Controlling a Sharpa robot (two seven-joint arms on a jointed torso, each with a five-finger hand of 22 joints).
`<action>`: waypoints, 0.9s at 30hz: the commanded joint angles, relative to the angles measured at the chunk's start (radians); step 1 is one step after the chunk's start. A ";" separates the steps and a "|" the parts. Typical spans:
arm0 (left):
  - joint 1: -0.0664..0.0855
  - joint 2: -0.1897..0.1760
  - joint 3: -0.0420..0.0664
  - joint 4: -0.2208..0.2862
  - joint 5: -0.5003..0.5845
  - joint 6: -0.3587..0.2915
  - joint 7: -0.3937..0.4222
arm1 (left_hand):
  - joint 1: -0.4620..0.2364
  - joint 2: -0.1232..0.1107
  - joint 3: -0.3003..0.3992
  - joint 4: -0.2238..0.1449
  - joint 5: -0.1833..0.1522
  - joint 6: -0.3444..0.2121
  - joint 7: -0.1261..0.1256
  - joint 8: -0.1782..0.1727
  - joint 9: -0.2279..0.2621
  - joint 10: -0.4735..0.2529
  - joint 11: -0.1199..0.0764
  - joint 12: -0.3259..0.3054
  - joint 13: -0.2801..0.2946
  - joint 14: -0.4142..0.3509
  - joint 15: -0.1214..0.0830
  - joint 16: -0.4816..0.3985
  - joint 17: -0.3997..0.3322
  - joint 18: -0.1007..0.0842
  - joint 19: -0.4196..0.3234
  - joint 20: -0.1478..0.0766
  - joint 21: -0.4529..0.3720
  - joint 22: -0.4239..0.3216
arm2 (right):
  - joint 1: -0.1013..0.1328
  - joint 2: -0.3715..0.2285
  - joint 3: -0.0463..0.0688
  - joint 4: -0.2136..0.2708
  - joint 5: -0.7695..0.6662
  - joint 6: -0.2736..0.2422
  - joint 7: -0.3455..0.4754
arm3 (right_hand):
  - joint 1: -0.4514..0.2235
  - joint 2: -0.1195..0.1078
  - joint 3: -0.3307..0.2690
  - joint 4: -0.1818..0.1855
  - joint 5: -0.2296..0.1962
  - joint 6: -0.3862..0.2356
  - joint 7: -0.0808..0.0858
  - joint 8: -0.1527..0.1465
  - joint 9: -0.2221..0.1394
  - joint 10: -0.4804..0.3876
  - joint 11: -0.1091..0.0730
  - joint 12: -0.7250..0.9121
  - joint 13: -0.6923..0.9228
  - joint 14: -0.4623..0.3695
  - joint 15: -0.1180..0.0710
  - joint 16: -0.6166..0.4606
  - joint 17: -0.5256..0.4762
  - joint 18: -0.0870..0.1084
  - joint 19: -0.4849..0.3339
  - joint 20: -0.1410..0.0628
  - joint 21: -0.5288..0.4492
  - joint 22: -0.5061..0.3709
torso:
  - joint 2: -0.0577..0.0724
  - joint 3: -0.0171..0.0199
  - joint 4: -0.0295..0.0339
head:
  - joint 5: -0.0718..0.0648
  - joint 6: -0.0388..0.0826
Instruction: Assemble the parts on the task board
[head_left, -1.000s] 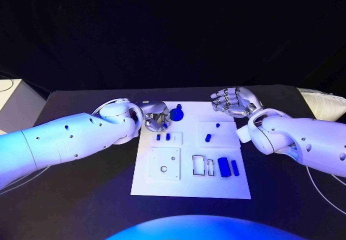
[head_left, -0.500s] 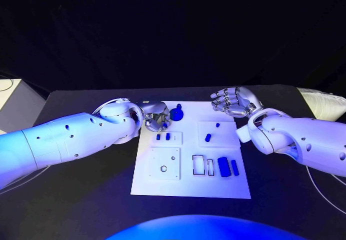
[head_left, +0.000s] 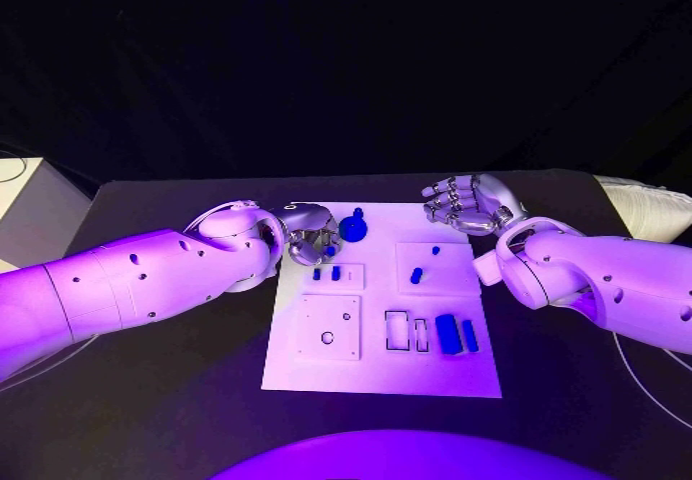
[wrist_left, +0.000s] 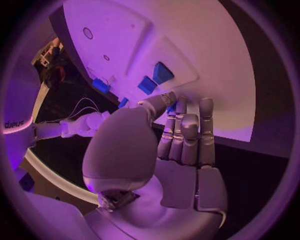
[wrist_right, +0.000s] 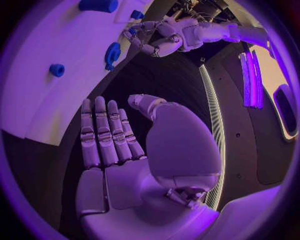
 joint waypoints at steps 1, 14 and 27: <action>-0.001 -0.001 0.000 0.004 -0.005 -0.015 -0.001 | 0.003 -0.008 0.003 -0.003 -0.002 -0.014 -0.003 -0.013 -0.004 -0.002 -0.004 0.011 0.006 0.003 -0.007 0.008 0.006 0.012 0.008 0.002 0.005 0.004 | -0.001 -0.001 0.001 0.001 0.003 0.006 0.009 | -0.008 0.001 0.002 -0.002 -0.007 0.007 0.044 -0.003 -0.002 0.004 0.000 -0.004 0.000 0.006 0.001 -0.004 -0.001 0.013 -0.004 -0.002 0.000 -0.001 | 0.000 0.0002 0.0002 | 0.000 0.000; -0.001 -0.008 0.002 0.009 -0.003 -0.035 -0.009 | -0.005 -0.012 0.005 0.002 0.000 -0.026 0.000 -0.029 -0.008 -0.008 -0.003 0.017 0.014 0.005 -0.007 0.008 0.004 0.011 0.011 0.001 0.004 0.003 | -0.001 -0.001 0.001 -0.001 0.003 0.006 0.007 | -0.008 0.001 0.002 -0.002 -0.007 0.007 0.044 -0.003 -0.002 0.004 0.000 -0.004 0.000 0.006 0.001 -0.004 -0.001 0.013 -0.004 -0.002 0.000 -0.001 | 0.000 -0.0003 0.0000 | 0.003 0.001; -0.001 -0.015 0.002 0.005 -0.002 0.000 -0.036 | -0.010 -0.021 0.011 0.005 0.001 -0.066 -0.008 -0.061 -0.016 -0.022 -0.003 0.023 0.026 0.001 -0.007 0.005 -0.005 0.012 0.011 0.001 -0.004 -0.004 | -0.001 -0.002 0.001 -0.002 0.003 0.010 0.003 | -0.010 0.000 0.002 -0.004 -0.008 0.007 0.045 -0.006 -0.003 0.005 0.001 -0.007 0.000 0.003 0.003 -0.008 -0.004 0.013 -0.006 -0.001 -0.001 -0.007 | -0.001 0.0000 0.0004 | 0.003 0.001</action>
